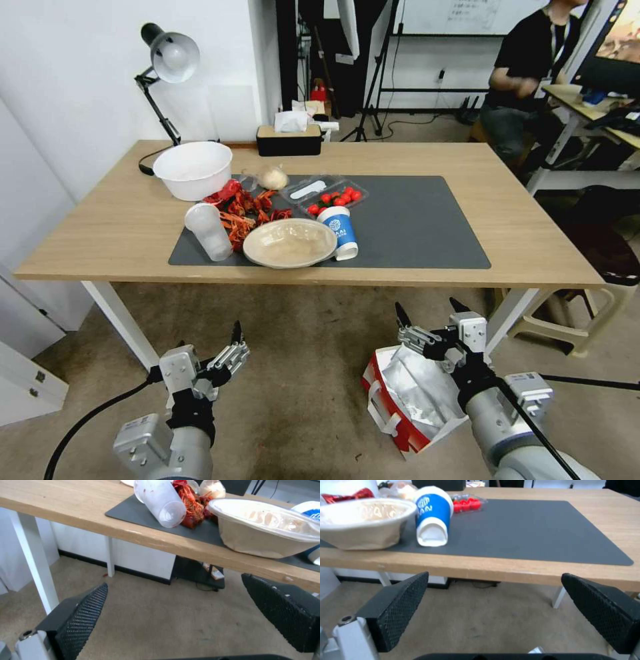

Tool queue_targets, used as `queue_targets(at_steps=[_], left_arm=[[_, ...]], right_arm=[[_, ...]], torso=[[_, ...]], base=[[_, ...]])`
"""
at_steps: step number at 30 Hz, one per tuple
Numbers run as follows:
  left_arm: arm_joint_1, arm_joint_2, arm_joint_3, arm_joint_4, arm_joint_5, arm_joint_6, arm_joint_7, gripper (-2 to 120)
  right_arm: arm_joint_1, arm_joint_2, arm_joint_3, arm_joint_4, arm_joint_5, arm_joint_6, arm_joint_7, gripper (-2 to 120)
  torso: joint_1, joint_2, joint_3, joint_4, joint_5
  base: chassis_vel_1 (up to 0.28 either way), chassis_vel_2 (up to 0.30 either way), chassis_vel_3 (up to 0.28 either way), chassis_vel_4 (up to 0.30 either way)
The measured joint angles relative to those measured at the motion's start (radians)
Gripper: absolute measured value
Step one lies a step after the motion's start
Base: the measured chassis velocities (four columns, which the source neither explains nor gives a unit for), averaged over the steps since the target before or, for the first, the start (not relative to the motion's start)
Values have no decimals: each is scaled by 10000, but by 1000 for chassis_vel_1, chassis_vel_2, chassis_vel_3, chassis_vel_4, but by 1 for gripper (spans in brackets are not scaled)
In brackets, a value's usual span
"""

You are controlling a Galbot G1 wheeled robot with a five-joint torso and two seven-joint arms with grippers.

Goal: Pick up the food delivery bag from the floor and place it on the table.

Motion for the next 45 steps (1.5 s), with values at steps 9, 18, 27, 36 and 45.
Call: queue_targets(at_steps=[9,18,27,36,45], left_arm=[[-59,21,-161,10,318,-94,135,100],[-66,38,-207,16,418,-157,182,100],[-81,33,-205,16,406,-158,154,100],[-91,5,-205,17,431,-180,180,100],[-211,23,-401,17,764,-267,397,100]], right_arm=[[-67,99,-20,-158,-304,57,73,100],[-91,141,6,-203,-402,59,66,100],[-79,218,-40,-235,-501,60,58,100],[-87,223,-91,-283,-816,127,89,100],[-93,184,-112,-440,-822,557,218,100]], torso=[[-275,-628,-352,0,0],[-503,-1156,-653,1,0],[-678,-1561,-881,1,0],[-825,-1904,-1075,1,1],[-1035,-2399,-1362,1,1]], base=[[0,0,0,0],[0,0,0,0],[0,0,0,0],[0,0,0,0],[0,0,0,0]])
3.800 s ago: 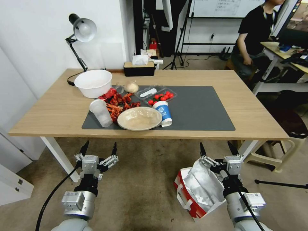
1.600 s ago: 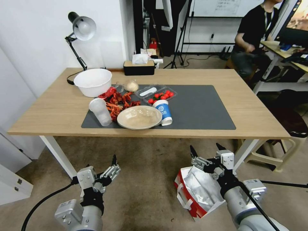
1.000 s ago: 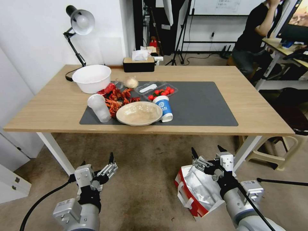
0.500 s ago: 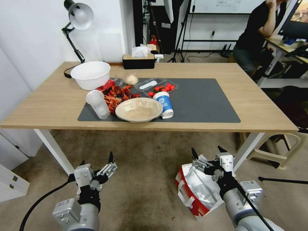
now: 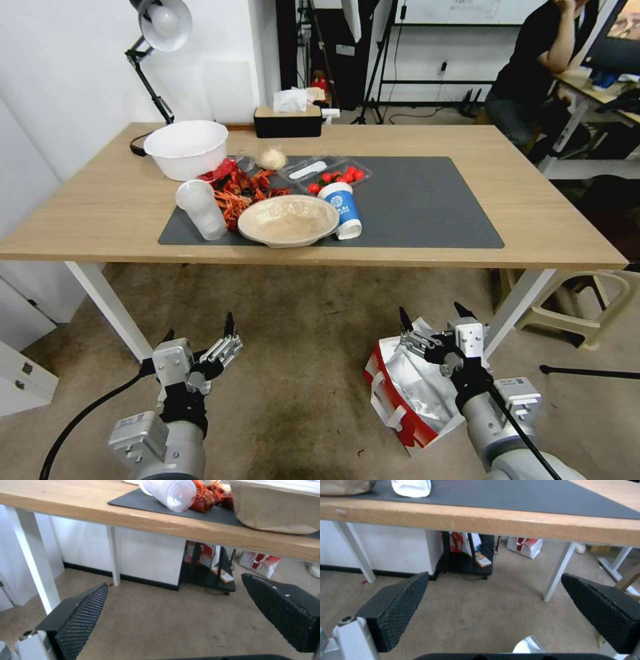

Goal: Pick up the food delivery bag from the floor and place it on the table.

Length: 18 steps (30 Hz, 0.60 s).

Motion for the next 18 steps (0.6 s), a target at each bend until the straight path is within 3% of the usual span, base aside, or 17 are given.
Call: queue_targets(at_steps=[18], left_arm=[[-100,419,-600,42,171,13,411,100]], right_arm=[[3,-50,14,-159,-9,169,-1,100]], torso=[[-335,-817,-482,0,0]], base=[[0,0,0,0]])
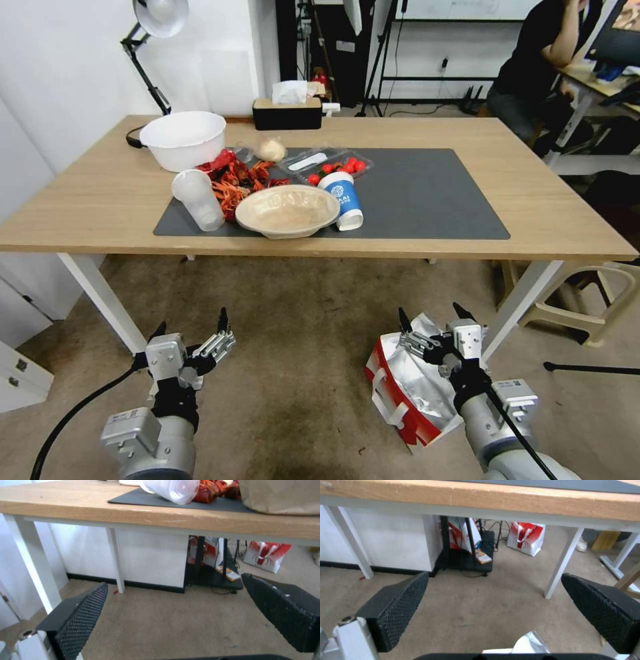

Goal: Pick up the food delivery bag from the floor and place it on the table.

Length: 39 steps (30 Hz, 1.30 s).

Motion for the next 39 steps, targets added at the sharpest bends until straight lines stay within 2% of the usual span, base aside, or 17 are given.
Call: queue_targets(at_steps=[11,39], left_arm=[[-162,435,-373,110,-24,71,277,100],[-160,289,-224,174,14,60,165,100]], right_arm=[[8,6,68,-80,1,160,-42,100],[-9,29,113,-146,-11,296,-71,100]], torso=[[-196,-467,-275,0,0],[-654,-1637,-982,0,0]], base=[[0,0,0,0],[0,0,0,0]])
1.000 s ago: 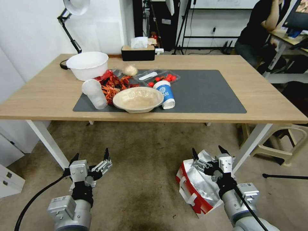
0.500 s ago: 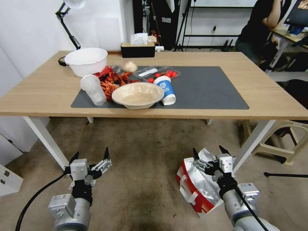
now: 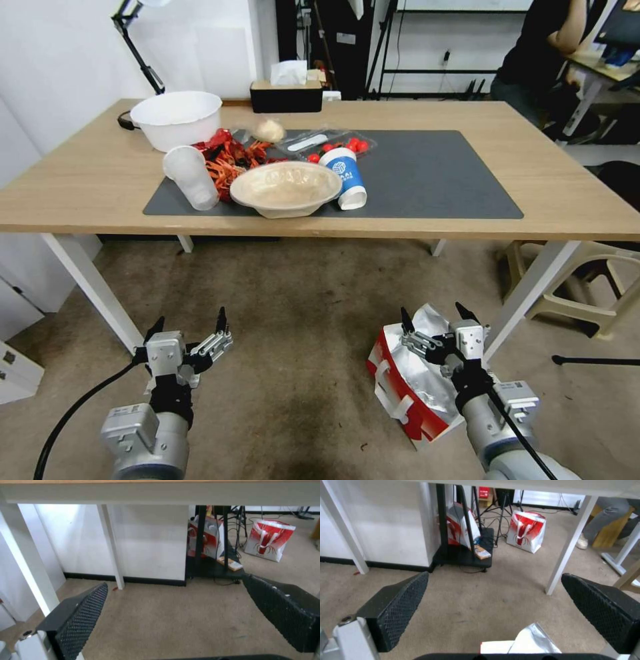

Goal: Pick up the food delivery bag from the floor and place it on the table.

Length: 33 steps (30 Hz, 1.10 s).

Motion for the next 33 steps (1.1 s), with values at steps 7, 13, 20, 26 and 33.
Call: queue_targets(at_steps=[7,13,20,26,33], left_arm=[[3,-32,10,0,17,1,-1,100],[1,-67,33,17,22,1,-2,100],[-10,-80,53,32,24,0,-8,100],[-22,-87,64,44,26,-7,-15,100],[-36,-90,72,59,26,-12,-22,100]], right_arm=[[2,5,-5,-22,0,2,-12,100],[7,-10,-5,-52,3,2,-28,100],[8,-10,-4,-75,3,2,-29,100],[10,-10,-3,-111,-6,21,-32,100],[7,-2,-10,-145,-36,83,-57,100]], torso=[[-89,-216,-130,0,0],[-204,-529,-328,0,0],[-300,-800,-505,0,0],[-394,-1054,-664,0,0],[-484,-1320,-839,0,0]], base=[[0,0,0,0],[0,0,0,0],[0,0,0,0],[0,0,0,0],[0,0,0,0]])
